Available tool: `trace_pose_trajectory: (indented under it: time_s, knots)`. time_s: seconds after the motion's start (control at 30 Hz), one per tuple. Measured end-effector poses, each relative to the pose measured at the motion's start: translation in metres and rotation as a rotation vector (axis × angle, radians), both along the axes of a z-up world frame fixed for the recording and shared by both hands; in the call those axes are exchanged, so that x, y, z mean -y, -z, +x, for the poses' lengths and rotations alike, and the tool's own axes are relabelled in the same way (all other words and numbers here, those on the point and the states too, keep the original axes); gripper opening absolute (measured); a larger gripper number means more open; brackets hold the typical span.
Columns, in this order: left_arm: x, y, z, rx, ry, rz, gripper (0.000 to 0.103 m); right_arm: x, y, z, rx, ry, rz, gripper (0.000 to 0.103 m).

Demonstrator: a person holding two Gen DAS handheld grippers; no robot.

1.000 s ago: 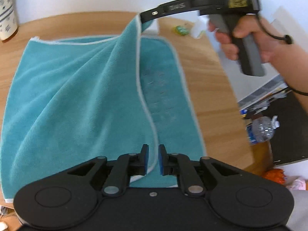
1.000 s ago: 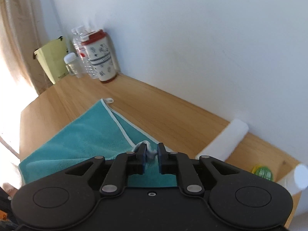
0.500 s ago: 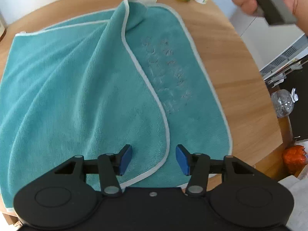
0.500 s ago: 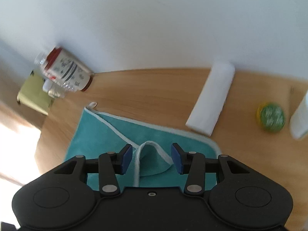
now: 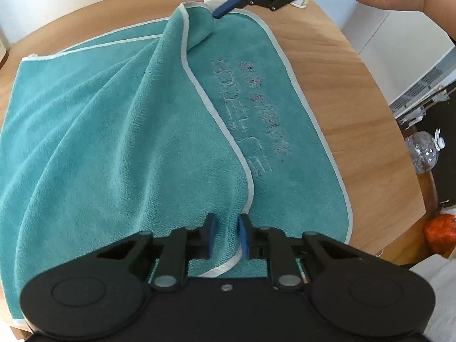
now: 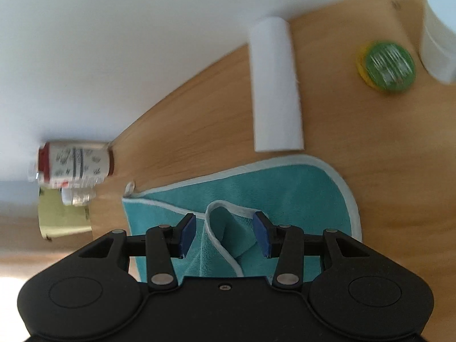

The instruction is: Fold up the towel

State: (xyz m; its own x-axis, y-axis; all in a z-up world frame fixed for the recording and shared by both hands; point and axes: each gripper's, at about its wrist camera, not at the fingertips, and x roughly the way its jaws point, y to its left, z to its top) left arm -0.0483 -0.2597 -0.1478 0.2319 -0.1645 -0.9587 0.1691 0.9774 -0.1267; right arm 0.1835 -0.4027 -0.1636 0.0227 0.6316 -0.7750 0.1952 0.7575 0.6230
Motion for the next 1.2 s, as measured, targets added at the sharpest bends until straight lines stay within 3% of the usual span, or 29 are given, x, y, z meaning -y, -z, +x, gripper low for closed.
trace_pose_trajectory:
  time_s: [0.13, 0.3, 0.37, 0.43, 0.57, 0.63, 0.7, 0.97, 1.03, 1.2]
  knots:
    - [0.003, -0.002, -0.001, 0.005, 0.027, -0.004, 0.009, 0.001, 0.004, 0.003, -0.098, 0.097, 0.026, 0.050]
    - [0.006, -0.006, 0.000, 0.011, 0.055, -0.024, 0.009, -0.018, 0.003, 0.005, -0.134, 0.078, 0.000, 0.053]
    - [0.006, -0.005, 0.000, 0.006, 0.056, -0.029, 0.008, -0.027, 0.004, 0.002, -0.175, 0.060, -0.043, 0.053]
    - [0.005, -0.005, 0.001, 0.002, 0.054, -0.043, 0.008, -0.034, 0.000, 0.001, -0.168, 0.035, -0.057, 0.053]
    - [0.006, -0.003, 0.002, 0.000, 0.063, -0.053, 0.008, -0.051, -0.001, 0.003, -0.133, -0.015, -0.198, 0.052]
    - [0.005, -0.001, 0.002, -0.008, 0.057, -0.058, 0.008, -0.063, -0.001, 0.005, -0.089, -0.043, -0.229, 0.046]
    - [0.004, -0.001, 0.002, -0.009, 0.053, -0.060, 0.008, -0.068, -0.006, 0.003, -0.044, -0.070, -0.253, 0.006]
    - [-0.005, -0.004, 0.000, -0.017, 0.040, -0.121, 0.005, -0.068, -0.050, -0.007, 0.185, -0.184, -0.158, 0.006]
    - [-0.004, -0.009, -0.001, 0.003, 0.040, -0.125, 0.005, -0.081, -0.080, -0.015, 0.335, -0.265, -0.095, 0.005]
    - [-0.007, -0.015, -0.004, 0.003, 0.030, -0.159, 0.005, -0.083, -0.104, -0.030, 0.450, -0.344, -0.060, 0.005]
